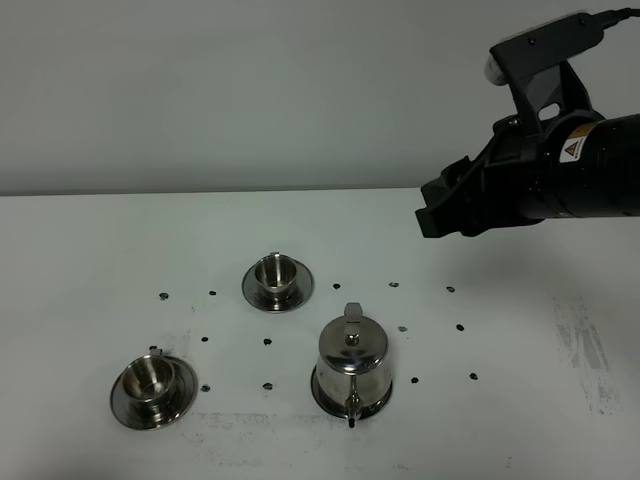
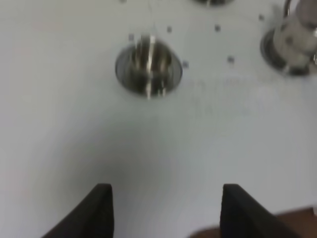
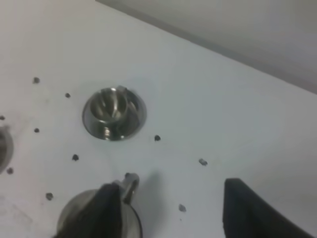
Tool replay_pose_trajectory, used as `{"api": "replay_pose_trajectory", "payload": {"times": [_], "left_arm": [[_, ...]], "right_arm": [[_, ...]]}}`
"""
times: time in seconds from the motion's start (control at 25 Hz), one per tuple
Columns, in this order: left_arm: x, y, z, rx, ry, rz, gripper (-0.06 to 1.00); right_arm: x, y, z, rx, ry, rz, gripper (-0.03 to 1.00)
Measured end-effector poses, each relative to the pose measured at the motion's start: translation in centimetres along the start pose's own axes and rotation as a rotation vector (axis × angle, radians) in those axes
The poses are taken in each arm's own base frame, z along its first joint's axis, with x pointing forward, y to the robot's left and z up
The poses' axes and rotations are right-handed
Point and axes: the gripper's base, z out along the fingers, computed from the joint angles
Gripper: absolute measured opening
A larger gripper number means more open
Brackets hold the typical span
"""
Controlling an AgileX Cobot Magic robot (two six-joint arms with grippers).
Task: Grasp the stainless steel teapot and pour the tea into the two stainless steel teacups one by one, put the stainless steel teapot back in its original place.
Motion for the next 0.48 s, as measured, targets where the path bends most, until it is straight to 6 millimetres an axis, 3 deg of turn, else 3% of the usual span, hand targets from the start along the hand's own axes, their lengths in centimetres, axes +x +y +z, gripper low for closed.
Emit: {"api": "replay_pose_trajectory", "payload": {"times": [0.2,0.48], "left_arm": [[3.2,0.3,0.0,-0.033,-0.013,0.010,0.50],[4.0,0.2,-0.7,-0.033,-0.075,0.018,0.50]], "right_arm": [[-0.2,0.7,0.0,-0.013,-0.021,-0.013,0.45],[-0.2,0.7,0.0,-0.013,-0.022,-0.014,0.45]]}}
